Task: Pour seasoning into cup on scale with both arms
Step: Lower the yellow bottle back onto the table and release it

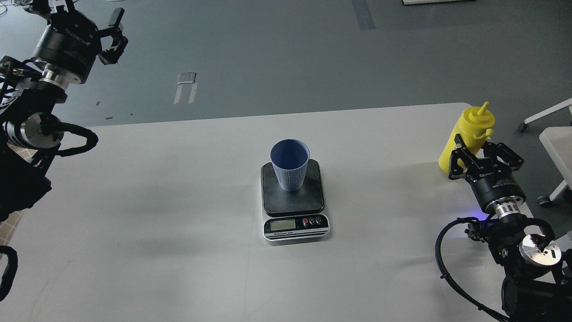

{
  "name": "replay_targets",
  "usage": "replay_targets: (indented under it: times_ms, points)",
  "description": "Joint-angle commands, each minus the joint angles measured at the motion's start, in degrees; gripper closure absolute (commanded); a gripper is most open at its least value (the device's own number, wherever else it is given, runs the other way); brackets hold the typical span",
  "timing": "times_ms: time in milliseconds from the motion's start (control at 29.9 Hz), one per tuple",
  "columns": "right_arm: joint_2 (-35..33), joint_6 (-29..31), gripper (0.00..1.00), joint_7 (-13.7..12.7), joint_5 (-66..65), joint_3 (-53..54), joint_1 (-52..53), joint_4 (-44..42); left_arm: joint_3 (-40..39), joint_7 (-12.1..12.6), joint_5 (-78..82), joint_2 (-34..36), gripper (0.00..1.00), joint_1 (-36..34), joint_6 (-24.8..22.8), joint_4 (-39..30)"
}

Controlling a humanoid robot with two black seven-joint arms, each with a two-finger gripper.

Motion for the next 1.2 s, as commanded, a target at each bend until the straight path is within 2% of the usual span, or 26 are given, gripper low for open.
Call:
replay_targets:
  times_ms: [0,33,67,100,167,201,234,301,335,602,937,1171]
  points:
    - [0.0,-0.1,0.86,0.0,0.0,0.0,0.0,-0.8,0.0,0.1,0.0,0.0,0.02,0.1,0.0,0.0]
    - [0.0,-0.1,0.84,0.0,0.0,0.0,0.0,-0.8,0.0,0.1,0.0,0.1,0.02,0.1,0.0,0.0]
    - [0.0,-0.2,0.69,0.1,0.0,0.0,0.0,-0.8,0.0,0.1,0.0,0.1,0.02,0.0,0.0,0.0]
    - [0.0,-0.5,0.59,0.1,0.0,0.0,0.1,-0.8,0.0,0.1,0.0,0.1,0.02,0.0,0.0,0.0]
    - [0.0,-0.5,0.44,0.2,0.0,0.0,0.0,-0.8,0.0,0.1,0.0,0.1,0.02,0.0,0.0,0.0]
    - [0.0,-0.5,0.44,0.2,0.0,0.0,0.0,-0.8,0.0,0.1,0.0,0.1,0.02,0.0,0.0,0.0]
    - [0.0,-0.7,0.29,0.3,0.0,0.0,0.0,-0.9,0.0,0.0,0.0,0.0,0.02,0.1,0.0,0.0]
    - [0.0,-0.7,0.08,0.5,0.0,0.0,-0.2,-0.8,0.0,0.1,0.0,0.0,0.02,0.1,0.0,0.0]
    - [0.0,-0.6,0.05,0.6,0.0,0.0,-0.5,-0.7,0.0,0.1,0.0,0.0,0.02,0.1,0.0,0.0]
    - [0.0,2.5,0.02,0.7,0.1,0.1,-3.6,1.7,0.0,0.1,0.0,0.0,0.02,0.2,0.0,0.0]
    - [0.0,3.3,0.02,0.7,0.1,0.0,-13.4,13.0,0.0,0.1,0.0,-0.1,0.02,0.1,0.0,0.0]
    - [0.0,4.8,0.02,0.5,0.0,0.0,-18.7,17.2,0.0,0.1,0.0,0.0,0.02,0.0,0.0,0.0]
